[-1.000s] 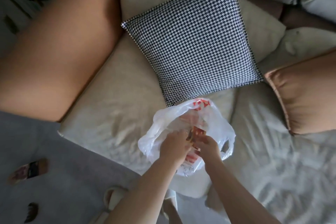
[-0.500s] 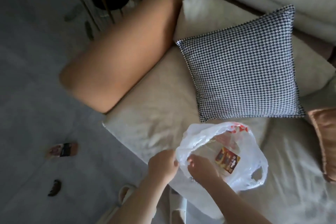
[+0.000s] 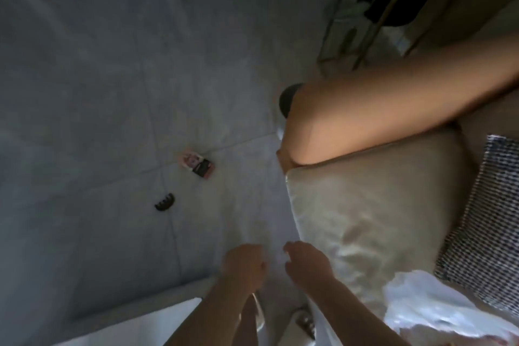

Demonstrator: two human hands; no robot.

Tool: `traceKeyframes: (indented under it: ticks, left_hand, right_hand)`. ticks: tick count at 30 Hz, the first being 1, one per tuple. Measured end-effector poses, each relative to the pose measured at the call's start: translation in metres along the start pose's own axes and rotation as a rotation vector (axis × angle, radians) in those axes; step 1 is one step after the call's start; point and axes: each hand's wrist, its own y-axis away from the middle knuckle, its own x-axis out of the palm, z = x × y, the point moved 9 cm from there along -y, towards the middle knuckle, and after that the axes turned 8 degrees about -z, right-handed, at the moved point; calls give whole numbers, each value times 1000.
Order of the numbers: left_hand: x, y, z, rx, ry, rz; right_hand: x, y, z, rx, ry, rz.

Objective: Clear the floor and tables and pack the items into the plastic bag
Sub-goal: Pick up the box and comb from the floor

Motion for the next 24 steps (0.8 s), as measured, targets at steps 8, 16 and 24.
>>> traceKeyframes:
  ticks: [8,16,24]
  left_hand:
    - [-1,-19,136,-264,249,50]
    - [-15,-27,225,-401,351,2]
    - [-27,-52,274,-527,520,-29]
  right_hand:
    - [16,-76,126,-213,288,87]
    - [2,-125,207,-362,436,33]
    - [-11,-191,270,-468,472,-32]
